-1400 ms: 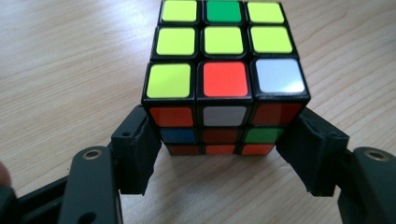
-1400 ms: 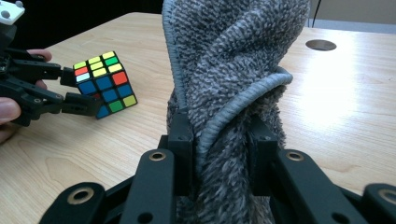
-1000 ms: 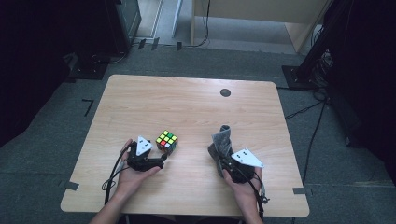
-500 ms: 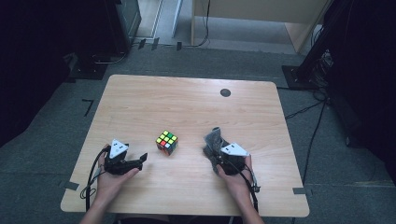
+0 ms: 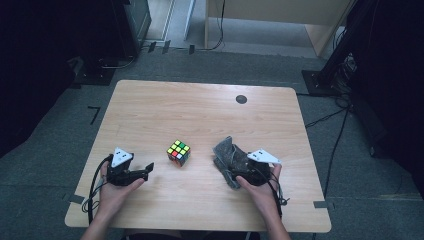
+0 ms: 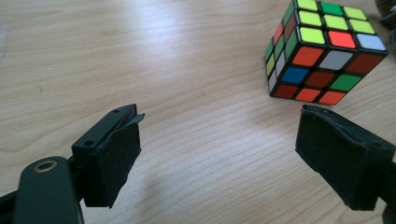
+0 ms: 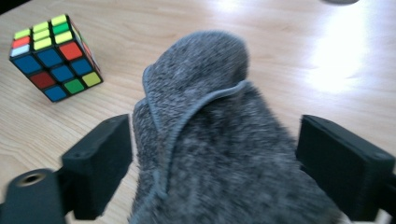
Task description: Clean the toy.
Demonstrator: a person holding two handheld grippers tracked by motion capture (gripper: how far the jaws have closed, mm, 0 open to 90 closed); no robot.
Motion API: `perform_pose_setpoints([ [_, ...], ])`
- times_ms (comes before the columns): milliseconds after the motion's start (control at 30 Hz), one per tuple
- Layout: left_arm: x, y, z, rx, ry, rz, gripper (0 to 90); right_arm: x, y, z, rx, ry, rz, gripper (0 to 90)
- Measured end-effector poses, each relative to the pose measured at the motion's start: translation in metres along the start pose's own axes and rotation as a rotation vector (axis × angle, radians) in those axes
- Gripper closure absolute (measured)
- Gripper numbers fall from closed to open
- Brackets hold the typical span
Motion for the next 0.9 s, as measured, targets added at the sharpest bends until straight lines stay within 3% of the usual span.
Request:
perform_pose_setpoints([
  [100, 0.003, 0.004, -0.003, 0.005, -0.007, -0.003, 13.8, 0.017, -0.009, -0.006, 0.006, -0.001, 0.014, 0.9],
  [233, 0.006, 0.008, -0.005, 0.05, -0.018, 0.01, 13.7, 0.041, -0.025, -0.011, 0.012, -0.009, 0.056, 0.0],
  [333, 0.009, 0.01, -0.003, 0.014, -0.006, 0.001, 13.5, 0.053, -0.036, -0.008, 0.014, -0.005, 0.094, 0.0],
  [567, 0.025, 0.025, 0.008, 0.02, -0.006, -0.013, 13.4, 0.073, -0.058, 0.01, -0.011, 0.009, 0.149, 0.0],
  [667, 0.036, 0.035, 0.015, 0.024, -0.03, -0.07, 13.4, 0.082, -0.068, 0.019, -0.034, 0.018, 0.166, 0.0],
  [767, 0.042, 0.043, 0.025, 0.015, -0.019, -0.075, 12.9, 0.089, -0.077, 0.027, -0.052, 0.027, 0.177, 0.0],
  [900, 0.048, 0.052, 0.038, 0.033, -0.006, -0.078, 12.0, 0.097, -0.086, 0.037, -0.071, 0.042, 0.196, 0.0],
])
Point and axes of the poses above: each handheld gripper's, and its own axes: x roughly backward along the jaws, z roughly out of its underside, y roughly to its left, the point moved 4 cm from there along -x, roughly forward along the jaws, and after that the axes turned 6 degrees about -z, right-handed, at the moved point
